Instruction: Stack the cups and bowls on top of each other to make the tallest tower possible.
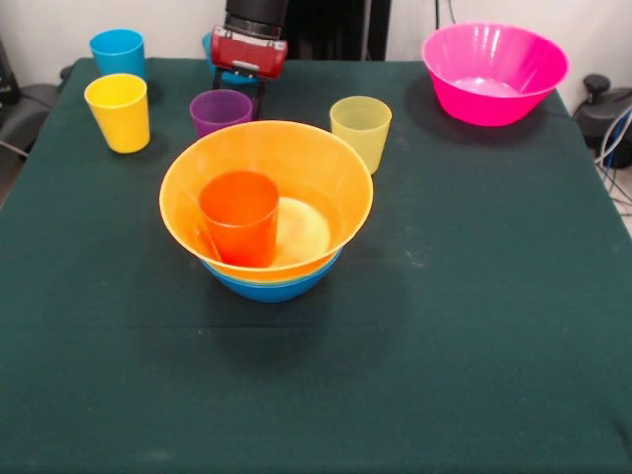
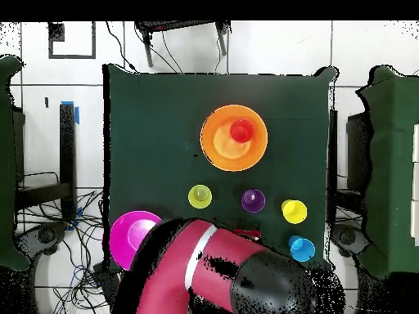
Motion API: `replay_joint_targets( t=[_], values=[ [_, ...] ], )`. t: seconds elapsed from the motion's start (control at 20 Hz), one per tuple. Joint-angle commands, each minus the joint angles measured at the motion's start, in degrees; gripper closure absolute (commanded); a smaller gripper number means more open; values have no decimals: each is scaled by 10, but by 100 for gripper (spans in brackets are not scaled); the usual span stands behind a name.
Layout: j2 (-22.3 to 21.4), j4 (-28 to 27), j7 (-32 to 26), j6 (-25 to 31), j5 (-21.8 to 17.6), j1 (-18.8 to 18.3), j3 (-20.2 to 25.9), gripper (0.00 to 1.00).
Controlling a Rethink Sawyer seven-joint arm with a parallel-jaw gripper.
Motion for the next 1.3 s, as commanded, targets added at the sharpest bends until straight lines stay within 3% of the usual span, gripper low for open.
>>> replay_joint_targets(
  t=[0.05, 0.1, 0.25, 0.3, 0.35, 0.4, 0.45, 0.65, 0.7, 0.8, 0.95, 1.1, 1.3],
  values=[
    [250, -279, 20, 38, 175, -13, 70, 0],
    [256, -281, 15, 9, 176, -11, 68, 0],
    [293, -279, -45, -126, 242, 20, 36, 0],
    [299, -279, -56, -145, 250, 25, 31, 0],
    [300, -283, -52, -147, 236, 21, 30, 0],
    [296, -294, -37, -117, 199, 14, 32, 0],
    [300, -303, -41, -95, 187, 16, 26, 0],
    [342, -321, -52, -235, 204, 6, 15, 0],
    [373, -330, -70, -351, 244, -6, 18, 0],
    [390, -342, -65, -391, 250, -15, 17, 0],
    [407, -361, -57, -408, 234, -18, 5, 0],
    [402, -376, 21, -325, 181, -32, 14, 0],
    [410, -386, 25, -304, 188, -31, 17, 0]
  ],
)
